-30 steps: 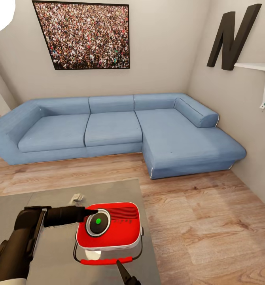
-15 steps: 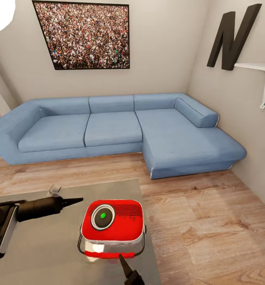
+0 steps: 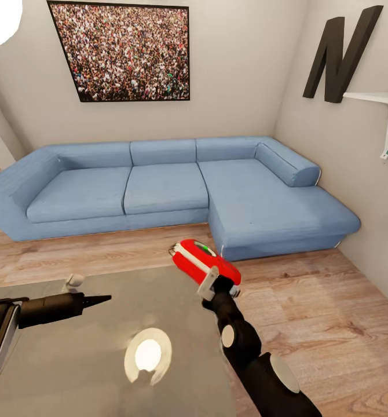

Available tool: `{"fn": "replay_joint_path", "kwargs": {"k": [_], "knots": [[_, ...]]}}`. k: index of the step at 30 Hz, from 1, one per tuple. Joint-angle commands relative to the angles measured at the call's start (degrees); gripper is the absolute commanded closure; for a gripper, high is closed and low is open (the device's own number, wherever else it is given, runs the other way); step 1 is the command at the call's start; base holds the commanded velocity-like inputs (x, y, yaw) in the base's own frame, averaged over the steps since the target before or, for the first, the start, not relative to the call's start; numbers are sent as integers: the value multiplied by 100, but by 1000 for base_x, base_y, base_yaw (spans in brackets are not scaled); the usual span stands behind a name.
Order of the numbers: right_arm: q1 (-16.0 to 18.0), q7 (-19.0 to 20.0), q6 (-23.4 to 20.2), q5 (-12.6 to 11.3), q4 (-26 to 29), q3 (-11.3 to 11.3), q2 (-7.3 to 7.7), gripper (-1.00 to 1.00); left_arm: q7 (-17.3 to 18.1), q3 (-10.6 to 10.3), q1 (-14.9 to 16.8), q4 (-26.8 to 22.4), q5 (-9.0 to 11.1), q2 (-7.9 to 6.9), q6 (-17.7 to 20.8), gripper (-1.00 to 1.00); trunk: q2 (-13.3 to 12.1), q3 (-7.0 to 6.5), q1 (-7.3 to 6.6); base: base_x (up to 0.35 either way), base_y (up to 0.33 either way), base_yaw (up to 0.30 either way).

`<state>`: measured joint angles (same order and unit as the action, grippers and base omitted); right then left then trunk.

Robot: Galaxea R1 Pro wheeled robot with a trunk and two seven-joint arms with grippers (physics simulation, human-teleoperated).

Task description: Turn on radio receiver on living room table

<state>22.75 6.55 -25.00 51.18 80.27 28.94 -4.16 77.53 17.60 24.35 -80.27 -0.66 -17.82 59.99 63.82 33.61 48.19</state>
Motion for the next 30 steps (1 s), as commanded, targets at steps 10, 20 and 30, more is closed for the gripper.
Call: {"fn": "replay_joint_path", "kwargs": {"k": [10, 20, 30], "knots": [[582, 3484, -1887, 122, 233, -1356, -584, 100, -258, -58, -1, 499, -438, 55, -41, 100, 0, -1, 0, 0, 0, 0], [616, 4807, -3222, -461, 297, -1851, -584, 100, -648, -78, 0, 591, -475, 92, -57, 100, 0, -1, 0, 0, 0, 0], [609, 4829, -3500, -696, 255, -1896, -584, 100, -610, -98, 1, 538, -470, 50, -45, 100, 0, -1, 0, 0, 0, 0]]}}
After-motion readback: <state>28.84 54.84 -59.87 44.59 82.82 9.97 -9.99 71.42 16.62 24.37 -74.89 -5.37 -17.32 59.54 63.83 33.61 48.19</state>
